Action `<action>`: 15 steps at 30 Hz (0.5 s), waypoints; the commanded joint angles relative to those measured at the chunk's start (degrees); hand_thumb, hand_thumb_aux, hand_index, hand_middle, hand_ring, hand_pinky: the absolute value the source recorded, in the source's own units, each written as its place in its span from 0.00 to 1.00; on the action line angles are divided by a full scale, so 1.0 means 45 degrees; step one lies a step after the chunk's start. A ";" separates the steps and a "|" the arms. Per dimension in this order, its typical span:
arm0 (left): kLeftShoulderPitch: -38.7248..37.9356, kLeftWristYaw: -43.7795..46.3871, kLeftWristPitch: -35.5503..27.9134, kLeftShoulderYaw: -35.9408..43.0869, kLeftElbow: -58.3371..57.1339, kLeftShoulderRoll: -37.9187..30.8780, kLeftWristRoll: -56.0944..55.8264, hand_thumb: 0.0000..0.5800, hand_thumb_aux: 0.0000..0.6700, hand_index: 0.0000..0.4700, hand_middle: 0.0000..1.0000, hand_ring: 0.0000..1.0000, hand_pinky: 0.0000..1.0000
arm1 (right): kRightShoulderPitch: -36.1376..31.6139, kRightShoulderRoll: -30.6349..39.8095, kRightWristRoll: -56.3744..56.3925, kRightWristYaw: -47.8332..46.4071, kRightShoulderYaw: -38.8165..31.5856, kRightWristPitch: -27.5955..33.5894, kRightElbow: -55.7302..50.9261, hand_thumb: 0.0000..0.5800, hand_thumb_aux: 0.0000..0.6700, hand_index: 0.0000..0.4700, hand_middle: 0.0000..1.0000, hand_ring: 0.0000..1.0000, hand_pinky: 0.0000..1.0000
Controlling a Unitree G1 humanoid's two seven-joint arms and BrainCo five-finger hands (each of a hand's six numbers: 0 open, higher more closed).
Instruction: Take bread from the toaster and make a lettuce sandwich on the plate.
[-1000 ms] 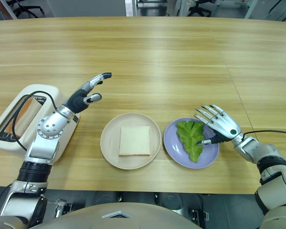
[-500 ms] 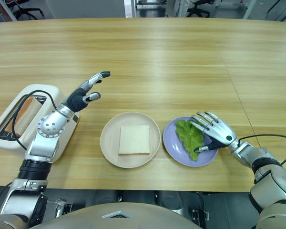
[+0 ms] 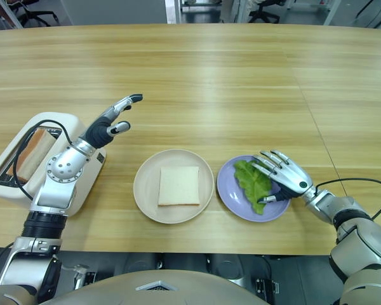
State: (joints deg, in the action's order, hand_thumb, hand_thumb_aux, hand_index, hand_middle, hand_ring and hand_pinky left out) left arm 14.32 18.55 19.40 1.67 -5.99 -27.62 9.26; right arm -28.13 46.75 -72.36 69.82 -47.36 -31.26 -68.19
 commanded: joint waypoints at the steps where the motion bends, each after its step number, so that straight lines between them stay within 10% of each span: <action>1: 0.0084 -0.0020 0.0103 0.0033 -0.0272 -0.0082 0.0185 0.00 0.00 0.00 0.00 0.00 0.00 | -0.0052 -0.0098 0.0135 0.0014 -0.0223 -0.0032 -0.0207 0.25 0.13 0.13 0.00 0.00 0.00; 5: 0.0100 -0.0051 0.0145 0.0031 -0.0339 -0.0101 0.0206 0.00 0.00 0.00 0.00 0.00 0.00 | -0.0080 -0.0151 0.0192 0.0051 -0.0355 -0.0002 -0.0342 0.61 0.38 0.37 0.00 0.00 0.00; 9: 0.0159 -0.0157 0.0233 0.0023 -0.0494 -0.0130 0.0325 0.00 0.00 0.00 0.00 0.00 0.00 | -0.0108 -0.0172 0.0221 0.0111 -0.0478 -0.0077 -0.0391 0.99 0.90 0.88 0.00 0.00 0.00; 15: 0.0240 -0.0302 0.0362 0.0016 -0.0749 -0.0195 0.0477 0.00 0.00 0.00 0.00 0.00 0.00 | -0.0158 -0.0221 0.0234 0.0314 -0.0707 -0.0205 -0.0378 1.00 1.00 0.98 0.00 0.00 0.00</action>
State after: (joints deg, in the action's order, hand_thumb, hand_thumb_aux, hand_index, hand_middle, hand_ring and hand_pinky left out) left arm 15.12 17.22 20.92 1.67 -8.22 -28.11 10.66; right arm -29.09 46.31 -70.77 72.05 -49.16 -31.98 -69.03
